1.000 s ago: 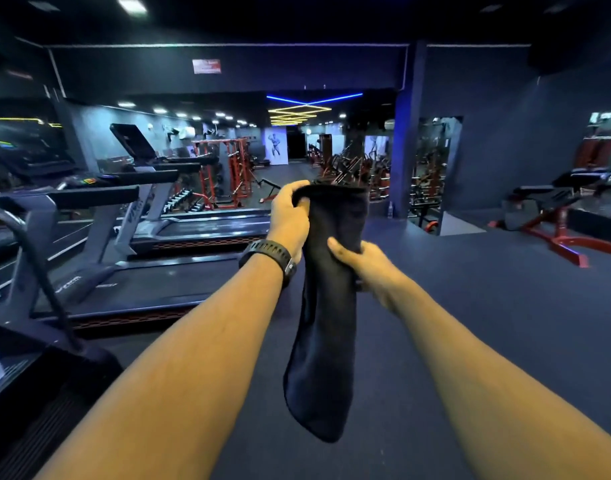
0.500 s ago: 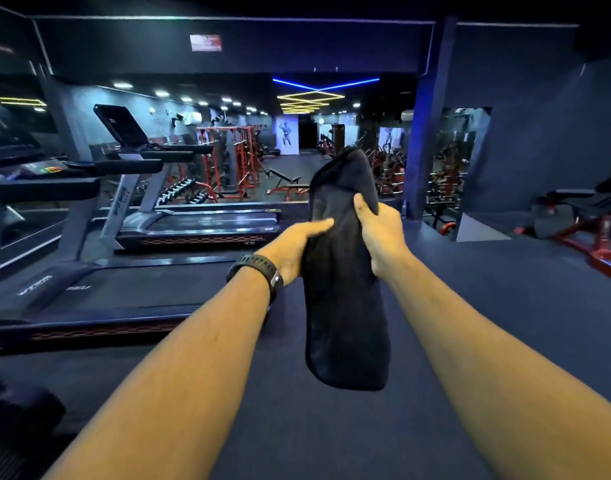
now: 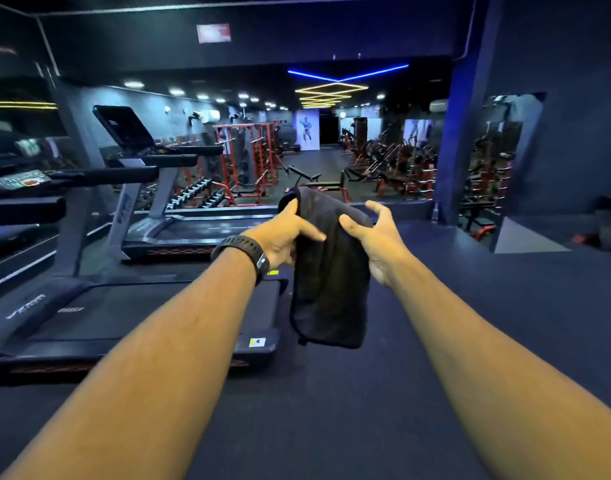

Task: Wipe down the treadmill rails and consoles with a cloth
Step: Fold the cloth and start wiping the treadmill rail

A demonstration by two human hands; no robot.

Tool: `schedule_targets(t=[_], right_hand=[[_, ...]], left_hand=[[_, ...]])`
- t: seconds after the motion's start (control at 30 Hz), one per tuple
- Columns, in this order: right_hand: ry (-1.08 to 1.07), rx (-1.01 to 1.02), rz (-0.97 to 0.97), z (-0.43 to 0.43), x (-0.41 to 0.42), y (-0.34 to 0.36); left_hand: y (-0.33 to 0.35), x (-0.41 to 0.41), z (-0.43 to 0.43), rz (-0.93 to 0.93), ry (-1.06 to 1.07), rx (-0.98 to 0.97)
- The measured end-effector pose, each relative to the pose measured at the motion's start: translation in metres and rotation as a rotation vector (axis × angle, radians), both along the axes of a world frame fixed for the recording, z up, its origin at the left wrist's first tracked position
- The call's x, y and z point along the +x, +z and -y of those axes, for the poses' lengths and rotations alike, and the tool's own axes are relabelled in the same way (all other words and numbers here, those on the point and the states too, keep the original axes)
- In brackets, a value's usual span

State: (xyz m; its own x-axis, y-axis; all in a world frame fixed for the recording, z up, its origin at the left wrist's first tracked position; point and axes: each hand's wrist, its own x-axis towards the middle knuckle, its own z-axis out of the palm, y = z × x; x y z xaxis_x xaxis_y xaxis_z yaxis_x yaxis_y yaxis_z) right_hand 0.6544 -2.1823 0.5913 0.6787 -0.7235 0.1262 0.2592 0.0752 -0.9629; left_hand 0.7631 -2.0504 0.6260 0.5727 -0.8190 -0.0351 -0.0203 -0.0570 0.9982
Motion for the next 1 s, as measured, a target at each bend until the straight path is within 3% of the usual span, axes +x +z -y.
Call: schedule_targets(t=[0.13,0.27,0.4,0.5,0.63,0.73,0.87,1.0], right_hand=[[0.092,-0.009,0.052,0.070,0.067,-0.004],[0.297,-0.137,-0.092,0.142,0.144,-0.012],[0.228,-0.108,0.022,0.216,0.233,0.000],[0.189,-0.184,0.084,0.252,0.295,0.009],[0.302,-0.254,0.074,0.294,0.376,0.006],[0.307,-0.260,0.070,0.325,0.447,-0.006],[0.321,-0.282,0.080,0.349,0.548,-0.023],[0.334,-0.331,0.099,0.368,0.650,-0.026]], left_hand=[[-0.017,0.065,0.063,0.081,0.227,-0.091],[-0.026,0.146,0.138,0.077,0.504,-0.178],[-0.007,0.211,0.202,0.125,0.703,-0.220],[0.001,0.255,0.233,0.170,0.726,-0.212],[-0.008,0.327,0.262,0.185,0.607,-0.151],[-0.020,0.392,0.279,0.348,0.757,-0.069],[-0.037,0.483,0.303,0.467,0.948,-0.104],[-0.044,0.572,0.326,0.493,1.035,-0.171]])
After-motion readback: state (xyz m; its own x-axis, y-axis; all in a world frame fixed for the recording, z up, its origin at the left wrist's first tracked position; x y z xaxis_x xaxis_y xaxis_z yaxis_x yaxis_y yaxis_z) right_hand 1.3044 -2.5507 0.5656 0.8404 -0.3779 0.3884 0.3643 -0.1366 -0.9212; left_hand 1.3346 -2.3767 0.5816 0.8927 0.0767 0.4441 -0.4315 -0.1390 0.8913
